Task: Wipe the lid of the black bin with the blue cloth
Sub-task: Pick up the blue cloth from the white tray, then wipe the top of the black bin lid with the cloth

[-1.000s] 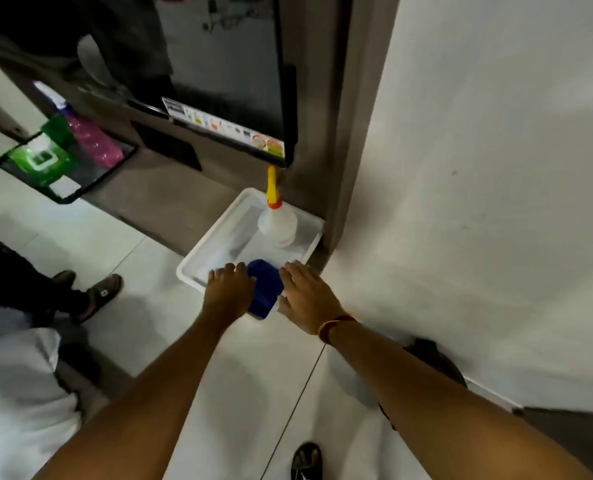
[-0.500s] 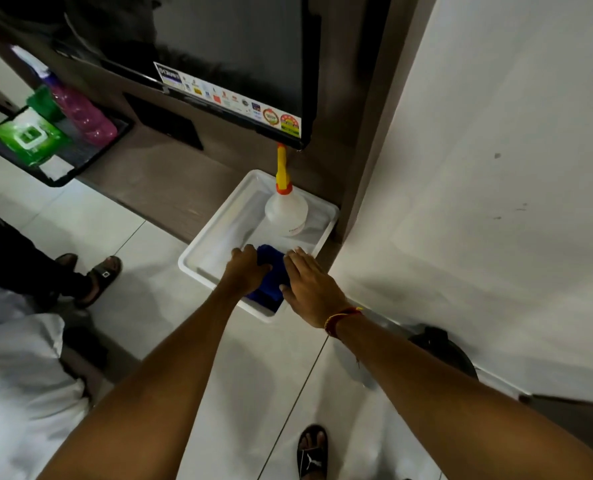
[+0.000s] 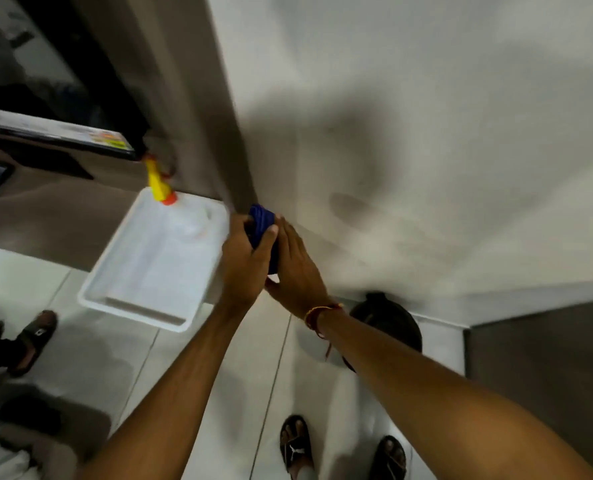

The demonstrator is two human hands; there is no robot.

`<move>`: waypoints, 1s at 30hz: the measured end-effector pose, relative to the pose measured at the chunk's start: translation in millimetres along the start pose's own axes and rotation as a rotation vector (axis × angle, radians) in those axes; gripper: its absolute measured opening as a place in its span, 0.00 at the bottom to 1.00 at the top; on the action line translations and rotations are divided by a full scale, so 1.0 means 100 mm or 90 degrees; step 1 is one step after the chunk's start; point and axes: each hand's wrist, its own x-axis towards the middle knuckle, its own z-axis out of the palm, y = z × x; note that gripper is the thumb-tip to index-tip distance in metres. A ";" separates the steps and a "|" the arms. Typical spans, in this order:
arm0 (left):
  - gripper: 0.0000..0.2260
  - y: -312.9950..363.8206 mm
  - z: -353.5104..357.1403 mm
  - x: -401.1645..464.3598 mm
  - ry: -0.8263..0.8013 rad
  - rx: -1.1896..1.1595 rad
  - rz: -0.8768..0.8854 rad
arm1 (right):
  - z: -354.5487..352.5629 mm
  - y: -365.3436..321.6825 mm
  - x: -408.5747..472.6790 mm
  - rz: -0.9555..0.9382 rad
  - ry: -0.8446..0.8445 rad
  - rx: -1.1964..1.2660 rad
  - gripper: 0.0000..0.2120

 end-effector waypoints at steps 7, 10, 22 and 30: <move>0.14 -0.33 1.56 -0.64 -0.263 -0.121 -0.090 | -0.67 1.46 -1.18 0.378 0.072 0.261 0.23; 0.26 -1.18 2.22 -0.93 -0.376 0.086 -0.098 | -0.60 2.29 -1.95 0.479 0.109 0.246 0.22; 0.65 -4.02 3.87 -1.68 -0.561 0.427 0.019 | 0.73 4.67 -2.45 0.439 -0.025 -0.219 0.36; 0.63 -4.59 4.04 -1.70 -0.535 0.366 0.025 | 1.68 5.06 -2.56 0.244 -0.163 -0.317 0.35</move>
